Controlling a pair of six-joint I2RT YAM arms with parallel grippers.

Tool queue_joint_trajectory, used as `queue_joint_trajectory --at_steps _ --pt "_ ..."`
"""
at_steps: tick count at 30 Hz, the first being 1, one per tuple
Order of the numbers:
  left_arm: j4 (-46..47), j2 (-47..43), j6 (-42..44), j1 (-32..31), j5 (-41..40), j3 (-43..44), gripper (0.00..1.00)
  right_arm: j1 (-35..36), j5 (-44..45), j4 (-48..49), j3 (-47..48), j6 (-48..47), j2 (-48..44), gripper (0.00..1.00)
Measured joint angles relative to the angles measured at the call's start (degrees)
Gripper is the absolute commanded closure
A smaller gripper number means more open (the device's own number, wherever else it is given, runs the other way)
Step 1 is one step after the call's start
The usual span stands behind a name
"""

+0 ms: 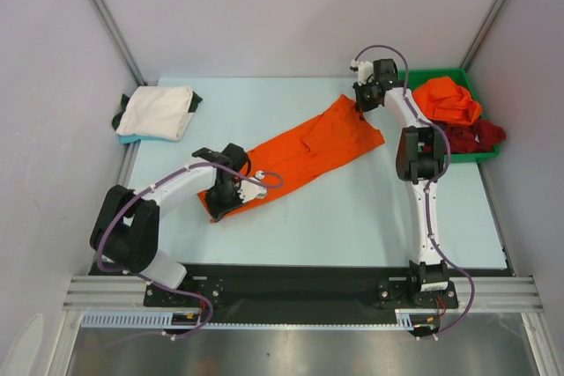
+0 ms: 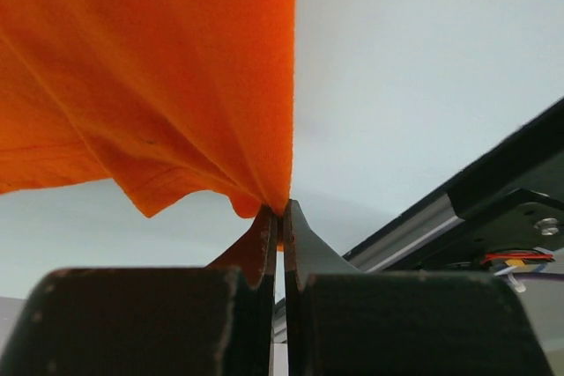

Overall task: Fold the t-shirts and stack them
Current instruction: Fold the tshirt

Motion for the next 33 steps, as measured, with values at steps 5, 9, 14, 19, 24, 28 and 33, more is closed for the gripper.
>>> queue_joint_trajectory --at_steps 5,9,14,19,24,28,33 --pt "-1.6 0.0 -1.7 -4.5 2.0 0.0 1.0 1.7 0.0 2.3 6.0 1.0 4.1 1.0" --pt "-2.7 0.0 -3.1 -9.1 3.6 0.4 1.0 3.3 0.8 4.5 10.3 1.5 7.2 1.0" --pt "-3.3 0.2 -5.2 -13.8 6.1 2.0 1.0 5.2 2.2 9.1 14.4 1.9 10.9 1.0" --pt "-3.1 2.2 -6.8 -20.0 8.7 2.6 1.0 6.9 3.5 14.2 16.1 2.0 13.0 1.0" --pt "-2.7 7.2 -8.2 -26.9 11.4 6.1 1.0 8.3 4.3 18.6 17.0 2.9 14.7 1.0" --pt "-3.1 13.4 -9.8 -30.8 13.6 12.7 1.0 9.4 4.8 22.3 17.3 3.3 15.8 1.0" --pt "-3.3 21.2 -11.3 -35.0 16.2 22.9 1.0 10.3 5.1 25.7 17.5 4.5 16.5 1.0"
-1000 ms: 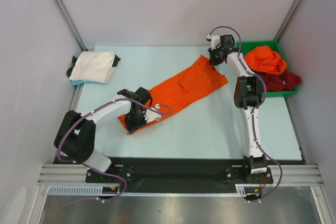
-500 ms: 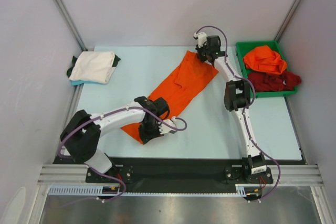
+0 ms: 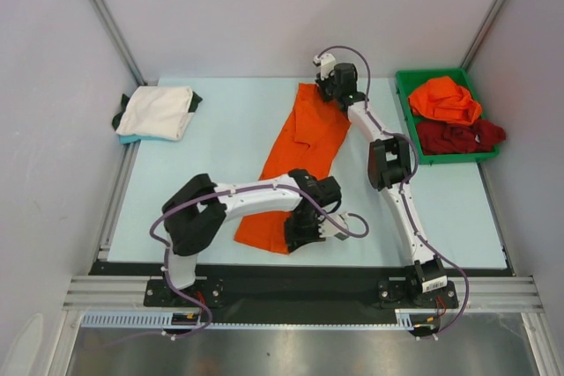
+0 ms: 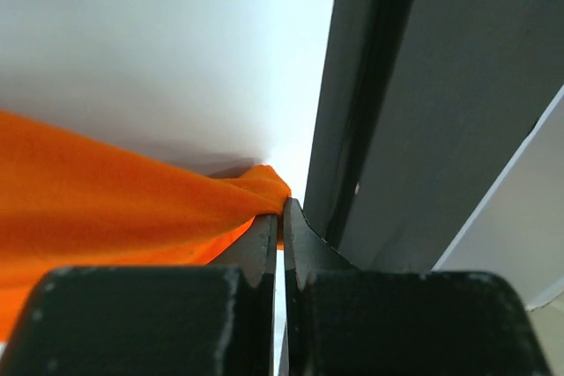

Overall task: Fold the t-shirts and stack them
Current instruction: Fold the tshirt

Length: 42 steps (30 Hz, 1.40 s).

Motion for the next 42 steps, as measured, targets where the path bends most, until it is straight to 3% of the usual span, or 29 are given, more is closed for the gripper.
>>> queue_joint_trajectory --at_steps 7,13,15,16,17,19,20,25,26,29,33,37,42 --pt "-0.9 9.7 -1.0 -3.8 1.9 11.8 0.99 0.1 -0.2 4.0 0.0 1.8 0.3 1.0" --pt "-3.0 16.7 -1.5 -5.1 2.3 22.8 0.94 0.1 -0.7 7.5 1.1 3.2 1.0 1.0" --pt "-3.2 19.0 -1.8 -5.5 2.2 27.1 0.84 0.1 -0.9 8.5 1.6 3.6 1.5 0.91" --pt "-3.5 19.8 -1.9 -5.7 1.9 29.1 0.79 0.1 -1.2 9.1 1.7 3.9 1.8 0.84" --pt "-3.5 20.3 -1.9 -5.8 1.7 30.4 0.74 0.0 -1.4 9.4 2.0 4.2 2.1 0.7" --pt "-5.2 20.4 -2.3 -6.0 0.7 32.1 0.64 -0.2 -1.7 9.4 2.4 5.1 2.2 0.58" --pt "-5.8 20.4 -2.4 -6.0 0.0 32.9 0.44 -0.4 -1.6 9.4 3.0 5.3 2.2 0.48" --pt "-4.7 18.6 -3.3 -5.9 -2.6 36.6 0.2 -2.1 -0.1 8.1 2.9 7.7 -1.0 0.3" --pt "-4.1 17.4 -3.5 -5.6 -3.0 36.9 0.17 -2.5 0.4 7.5 2.0 8.7 -3.0 0.26" --pt "-2.4 11.1 -4.4 -4.5 -3.9 36.6 0.14 -4.0 1.6 4.1 -5.0 11.8 -13.2 0.26" --pt "2.0 -3.1 -7.5 0.1 -4.0 30.3 0.15 -6.0 1.4 0.7 -21.9 16.8 -34.2 0.25" --pt "5.9 -15.6 -14.9 10.2 -3.5 20.0 0.21 -6.8 -1.7 -0.9 -46.0 20.7 -60.7 0.26" --pt "14.2 -21.2 -28.8 26.6 1.9 0.6 0.25 -3.9 -7.4 -5.4 -73.7 25.9 -81.7 0.28"
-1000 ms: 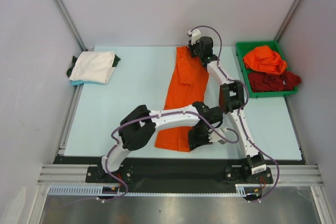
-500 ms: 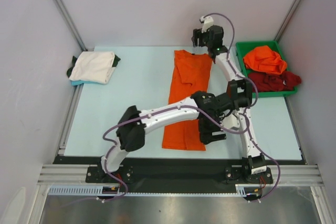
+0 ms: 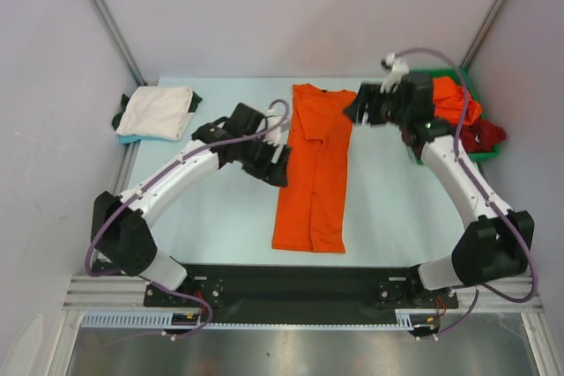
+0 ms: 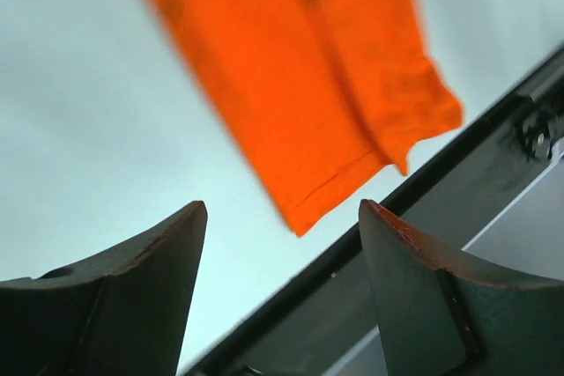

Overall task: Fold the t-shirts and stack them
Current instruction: Fold the tshirt

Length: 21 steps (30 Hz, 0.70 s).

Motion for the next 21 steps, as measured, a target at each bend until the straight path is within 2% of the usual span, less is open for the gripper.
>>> queue_joint_trajectory --at_steps 4,6,9,12,15,21 --pt "6.2 -0.7 -11.6 10.2 4.9 -16.1 0.27 1.4 -4.9 -4.8 -23.6 7.1 -6.5 0.33" --pt "7.7 -0.7 -15.8 12.5 7.0 -20.9 0.28 2.4 -6.7 -7.9 -32.8 10.0 -7.8 0.35" --pt "12.2 -1.7 -20.9 13.5 10.1 -27.9 0.29 5.9 -9.6 -12.6 -41.6 12.3 -11.8 0.37" --pt "16.6 -4.2 -25.1 13.5 13.0 -35.7 0.32 8.8 -11.4 -14.6 -44.3 14.4 -15.4 0.37" --pt "19.2 -5.5 -27.6 13.5 14.6 -40.5 0.35 11.5 -13.0 -13.2 -44.2 16.8 -14.0 0.38" --pt "22.5 -5.7 -29.6 13.1 16.5 -43.5 0.38 18.1 -14.5 -11.6 -44.8 21.4 -10.2 0.39"
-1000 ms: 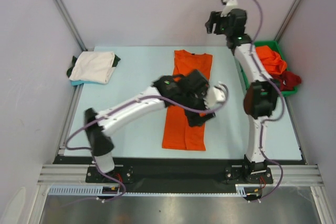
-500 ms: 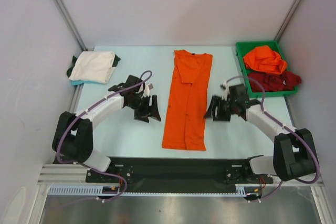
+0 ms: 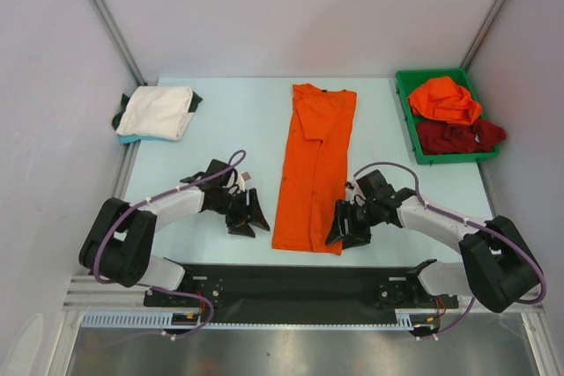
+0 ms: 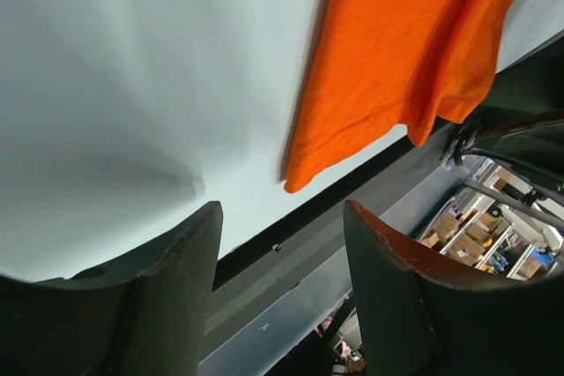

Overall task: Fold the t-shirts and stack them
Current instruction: Fold the tshirt

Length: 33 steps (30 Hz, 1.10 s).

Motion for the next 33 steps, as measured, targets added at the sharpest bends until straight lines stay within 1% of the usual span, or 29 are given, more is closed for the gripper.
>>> queue_joint_trajectory --at_steps 7,12,18,21,22,23,27,29,33 --pt "3.4 2.4 -1.0 -1.0 1.7 0.0 0.43 1.1 0.4 -0.2 -0.2 1.9 0.2 0.39" --pt "4.8 5.4 -1.7 -3.3 2.6 0.0 0.49 1.0 2.5 -0.8 -0.7 2.1 0.2 0.39" --pt "5.5 8.5 -2.0 -5.1 4.1 1.3 0.52 0.7 4.4 -1.3 -1.8 2.1 0.4 0.46" --pt "6.1 9.0 -2.4 -5.3 4.3 1.4 0.54 0.3 4.7 -1.2 -2.1 2.1 1.1 0.51" --pt "6.3 9.1 -2.5 -5.4 4.4 1.4 0.54 0.0 4.7 -0.9 -2.4 2.1 1.4 0.55" --pt "6.5 9.3 -2.6 -5.5 4.5 1.4 0.54 -0.1 4.4 -0.9 -2.5 2.1 1.5 0.57" --pt "7.5 10.0 -3.3 -6.2 5.2 1.6 0.55 -0.3 4.3 0.2 -2.8 2.1 1.8 0.57" --pt "8.1 10.6 -3.6 -6.8 5.7 1.7 0.59 -0.3 4.1 0.7 -2.9 2.1 1.9 0.57" --pt "9.0 12.5 -4.1 -7.5 6.9 2.1 0.65 -0.4 4.0 1.7 -3.1 2.1 1.9 0.6"
